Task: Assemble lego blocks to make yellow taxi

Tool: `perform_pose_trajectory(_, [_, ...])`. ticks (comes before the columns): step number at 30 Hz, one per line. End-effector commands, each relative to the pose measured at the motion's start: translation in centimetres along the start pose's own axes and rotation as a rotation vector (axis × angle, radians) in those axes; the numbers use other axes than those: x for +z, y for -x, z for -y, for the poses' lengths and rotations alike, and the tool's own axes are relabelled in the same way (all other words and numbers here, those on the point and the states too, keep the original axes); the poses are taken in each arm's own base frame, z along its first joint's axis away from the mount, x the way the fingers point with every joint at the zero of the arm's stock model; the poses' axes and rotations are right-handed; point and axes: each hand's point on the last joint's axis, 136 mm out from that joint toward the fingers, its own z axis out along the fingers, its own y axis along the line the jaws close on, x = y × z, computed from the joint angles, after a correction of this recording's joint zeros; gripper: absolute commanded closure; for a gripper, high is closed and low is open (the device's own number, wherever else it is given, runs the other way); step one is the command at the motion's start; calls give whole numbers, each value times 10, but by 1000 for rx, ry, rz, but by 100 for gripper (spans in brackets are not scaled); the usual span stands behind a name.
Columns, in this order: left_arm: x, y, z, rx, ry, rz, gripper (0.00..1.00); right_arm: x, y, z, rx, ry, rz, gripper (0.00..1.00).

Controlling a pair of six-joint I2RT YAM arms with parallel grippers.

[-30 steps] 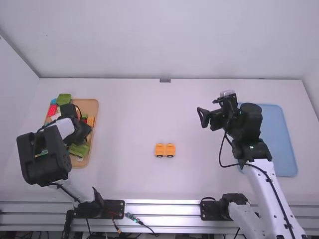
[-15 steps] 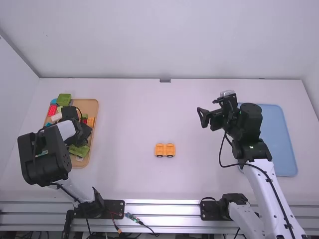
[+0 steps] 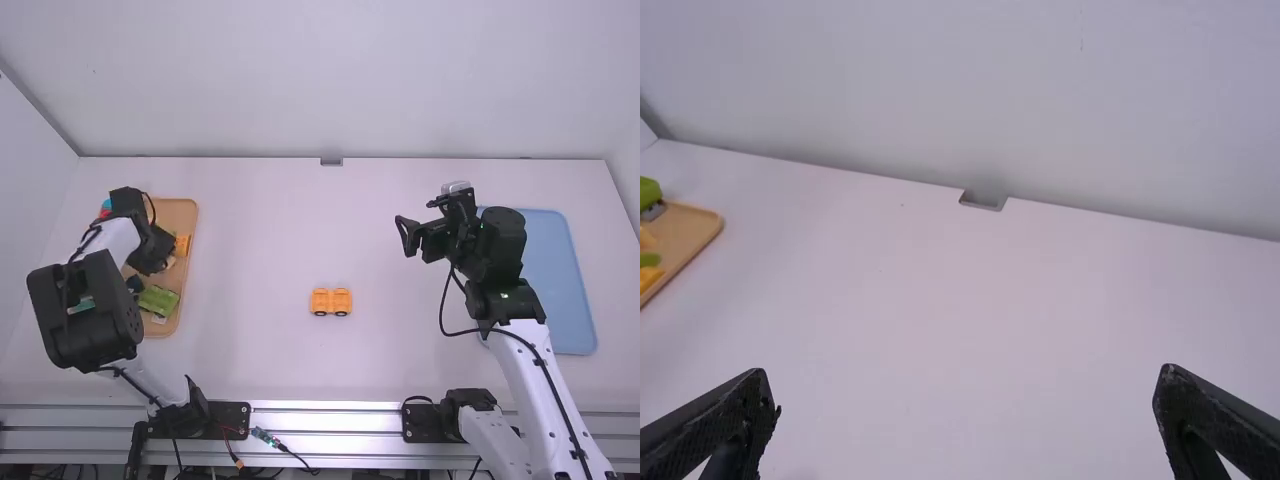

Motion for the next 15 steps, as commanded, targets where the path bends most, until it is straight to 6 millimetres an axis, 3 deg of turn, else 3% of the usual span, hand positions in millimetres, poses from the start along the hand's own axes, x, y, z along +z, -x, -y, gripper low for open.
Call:
perform_pose_trajectory(1, [-5, -6, 21, 93, -64, -31, 98, -4, 18, -2, -8, 1, 37, 1])
perform_pose_trajectory(10, [-27, -41, 40, 212, -51, 57, 98, -4, 16, -3, -4, 7, 30, 1])
perform_pose_trajectory(13, [-45, -63, 58, 429, -109, 92, 98, -4, 15, -3, -3, 8, 26, 1])
perform_pose_trajectory(15, [-59, -86, 73, 681, -162, 98, 98, -4, 14, -3, 0, 7, 21, 1])
